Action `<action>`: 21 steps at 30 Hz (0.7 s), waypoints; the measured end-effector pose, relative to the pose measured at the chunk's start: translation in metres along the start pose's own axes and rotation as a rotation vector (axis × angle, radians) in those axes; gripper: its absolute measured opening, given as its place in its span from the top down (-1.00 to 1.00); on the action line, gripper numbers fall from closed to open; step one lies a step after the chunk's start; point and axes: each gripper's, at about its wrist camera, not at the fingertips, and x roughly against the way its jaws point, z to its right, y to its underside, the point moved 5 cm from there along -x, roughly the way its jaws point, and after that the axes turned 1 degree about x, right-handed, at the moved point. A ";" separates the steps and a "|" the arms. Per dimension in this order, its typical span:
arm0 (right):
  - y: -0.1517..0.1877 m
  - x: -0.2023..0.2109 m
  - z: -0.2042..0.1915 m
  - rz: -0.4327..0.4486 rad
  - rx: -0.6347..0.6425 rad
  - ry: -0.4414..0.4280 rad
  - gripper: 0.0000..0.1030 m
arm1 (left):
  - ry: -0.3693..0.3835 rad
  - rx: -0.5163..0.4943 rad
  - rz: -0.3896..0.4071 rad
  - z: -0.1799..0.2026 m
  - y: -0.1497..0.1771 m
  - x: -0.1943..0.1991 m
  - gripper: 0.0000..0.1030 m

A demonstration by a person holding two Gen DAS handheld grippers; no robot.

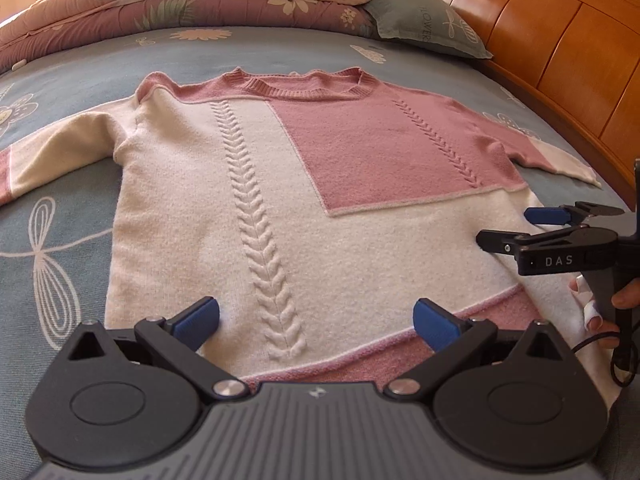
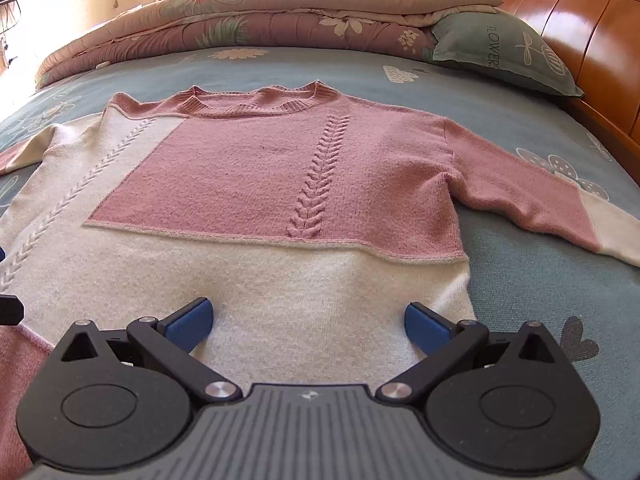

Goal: Fold clothes

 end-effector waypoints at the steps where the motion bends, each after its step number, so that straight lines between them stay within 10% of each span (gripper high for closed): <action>1: 0.000 0.000 0.000 0.000 0.001 0.003 -1.00 | 0.018 0.027 0.006 -0.005 -0.002 0.002 -0.99; 15: 0.002 0.001 -0.001 0.025 -0.007 0.018 -1.00 | 0.178 0.776 0.282 -0.207 -0.039 -0.004 -0.99; 21: 0.003 0.001 -0.001 0.033 -0.010 0.019 -1.00 | 0.090 0.785 0.297 -0.219 -0.065 -0.023 -0.99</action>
